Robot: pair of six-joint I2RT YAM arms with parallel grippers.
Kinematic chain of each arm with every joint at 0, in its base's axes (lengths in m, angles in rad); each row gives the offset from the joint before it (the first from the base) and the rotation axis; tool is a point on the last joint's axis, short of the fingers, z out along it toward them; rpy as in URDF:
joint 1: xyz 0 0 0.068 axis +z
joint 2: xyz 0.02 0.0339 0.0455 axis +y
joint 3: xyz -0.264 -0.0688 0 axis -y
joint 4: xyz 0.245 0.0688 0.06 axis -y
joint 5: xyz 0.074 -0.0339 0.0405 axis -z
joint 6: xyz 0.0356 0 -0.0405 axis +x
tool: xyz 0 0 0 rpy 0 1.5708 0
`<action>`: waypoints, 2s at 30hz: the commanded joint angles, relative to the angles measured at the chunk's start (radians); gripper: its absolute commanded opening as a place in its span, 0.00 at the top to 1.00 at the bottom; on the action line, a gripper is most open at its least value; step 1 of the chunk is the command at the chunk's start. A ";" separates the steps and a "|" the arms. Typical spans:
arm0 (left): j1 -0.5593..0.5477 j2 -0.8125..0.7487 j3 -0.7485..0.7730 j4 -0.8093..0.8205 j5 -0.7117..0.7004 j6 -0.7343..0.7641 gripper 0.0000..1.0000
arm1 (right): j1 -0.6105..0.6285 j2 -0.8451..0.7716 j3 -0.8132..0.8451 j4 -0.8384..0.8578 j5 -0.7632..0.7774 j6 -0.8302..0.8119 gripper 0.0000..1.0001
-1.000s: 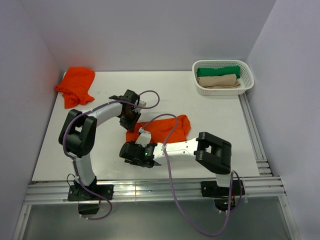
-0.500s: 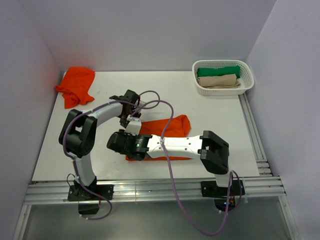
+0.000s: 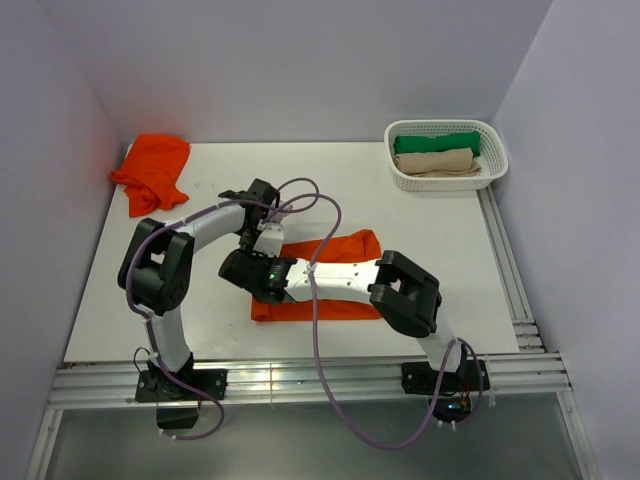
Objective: Roll the t-shirts
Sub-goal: Roll the tshirt
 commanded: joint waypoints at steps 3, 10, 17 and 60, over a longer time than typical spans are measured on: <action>-0.013 0.002 0.043 -0.011 -0.014 0.009 0.64 | -0.020 0.048 0.012 0.028 -0.013 -0.021 0.55; -0.015 0.002 0.051 -0.019 -0.016 0.009 0.61 | -0.021 0.057 -0.002 -0.021 -0.012 0.016 0.55; -0.015 -0.001 0.099 -0.043 -0.008 0.007 0.52 | -0.020 0.094 0.024 -0.055 -0.038 0.014 0.54; 0.224 0.004 0.292 -0.200 0.243 0.075 0.37 | -0.079 -0.074 -0.279 0.265 -0.219 0.030 0.67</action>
